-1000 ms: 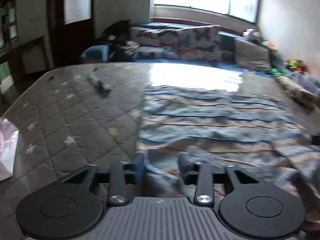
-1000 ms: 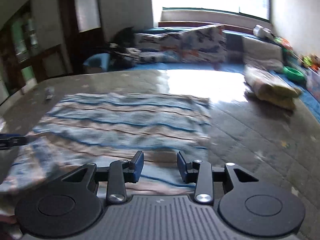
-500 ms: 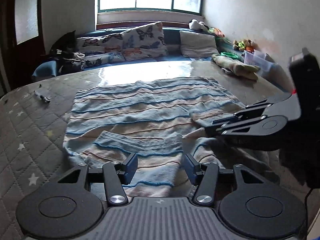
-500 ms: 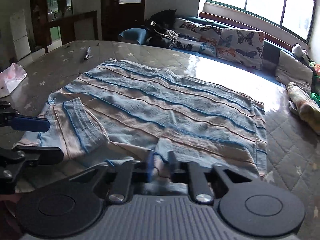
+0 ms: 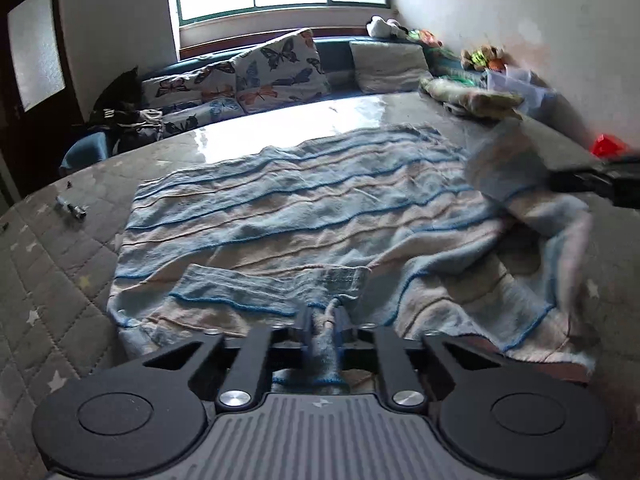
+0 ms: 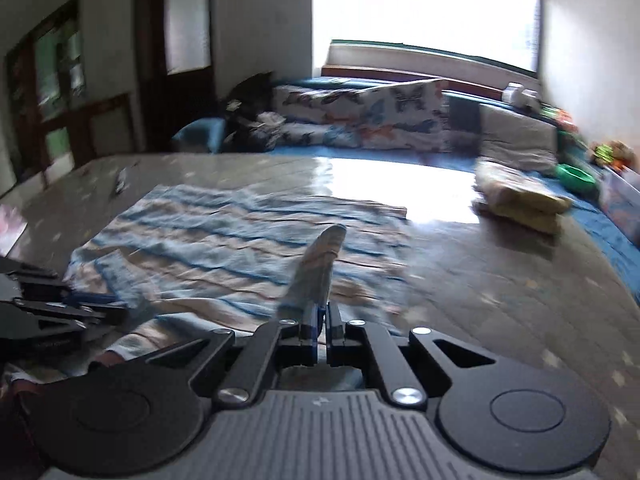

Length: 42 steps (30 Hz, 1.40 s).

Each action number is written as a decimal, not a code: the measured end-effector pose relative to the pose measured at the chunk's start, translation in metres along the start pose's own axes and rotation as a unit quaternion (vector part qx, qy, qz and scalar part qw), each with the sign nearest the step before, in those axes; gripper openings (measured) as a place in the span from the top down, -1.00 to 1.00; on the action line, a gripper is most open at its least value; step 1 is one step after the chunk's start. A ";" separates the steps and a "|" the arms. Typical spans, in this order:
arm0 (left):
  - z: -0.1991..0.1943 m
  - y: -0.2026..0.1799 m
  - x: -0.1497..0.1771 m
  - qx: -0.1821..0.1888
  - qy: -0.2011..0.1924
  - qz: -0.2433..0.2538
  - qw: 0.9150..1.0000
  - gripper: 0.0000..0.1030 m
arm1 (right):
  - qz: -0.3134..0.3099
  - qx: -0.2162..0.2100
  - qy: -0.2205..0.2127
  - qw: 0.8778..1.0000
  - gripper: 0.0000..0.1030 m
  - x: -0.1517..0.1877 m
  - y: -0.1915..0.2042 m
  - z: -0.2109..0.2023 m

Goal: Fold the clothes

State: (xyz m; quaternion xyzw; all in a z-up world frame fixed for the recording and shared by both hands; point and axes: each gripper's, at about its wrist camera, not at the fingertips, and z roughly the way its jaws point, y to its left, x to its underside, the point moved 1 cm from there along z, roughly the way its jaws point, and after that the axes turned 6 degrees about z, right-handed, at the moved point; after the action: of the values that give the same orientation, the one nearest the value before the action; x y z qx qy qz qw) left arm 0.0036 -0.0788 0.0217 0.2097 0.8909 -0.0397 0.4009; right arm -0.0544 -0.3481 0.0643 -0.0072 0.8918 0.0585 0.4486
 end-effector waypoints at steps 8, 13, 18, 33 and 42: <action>-0.052 0.051 0.004 -0.049 -0.044 -0.082 0.995 0.89 | 0.082 0.070 -0.023 0.994 0.95 0.029 -0.057 -0.043; -0.090 0.087 0.026 -0.101 -0.056 -0.135 0.984 0.90 | 0.115 0.101 -0.020 0.988 0.95 0.051 -0.080 -0.059; -0.115 0.115 0.062 -0.150 -0.039 -0.193 0.969 0.90 | 0.125 0.105 -0.008 0.987 0.93 0.064 -0.087 -0.061; -0.133 0.132 0.107 -0.187 0.004 -0.244 0.952 0.86 | 0.156 0.096 0.017 0.983 0.31 0.057 -0.096 -0.005; -0.102 0.116 0.076 -0.155 0.006 -0.196 0.968 0.48 | 0.122 0.102 0.020 0.987 0.76 0.059 -0.084 0.009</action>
State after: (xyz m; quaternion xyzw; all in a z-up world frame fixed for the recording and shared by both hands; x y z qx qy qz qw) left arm -0.0653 0.0771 0.0465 -0.0333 0.9123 0.0224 0.4076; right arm -0.0768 -0.4282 0.0040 0.1463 0.8960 0.0216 0.4188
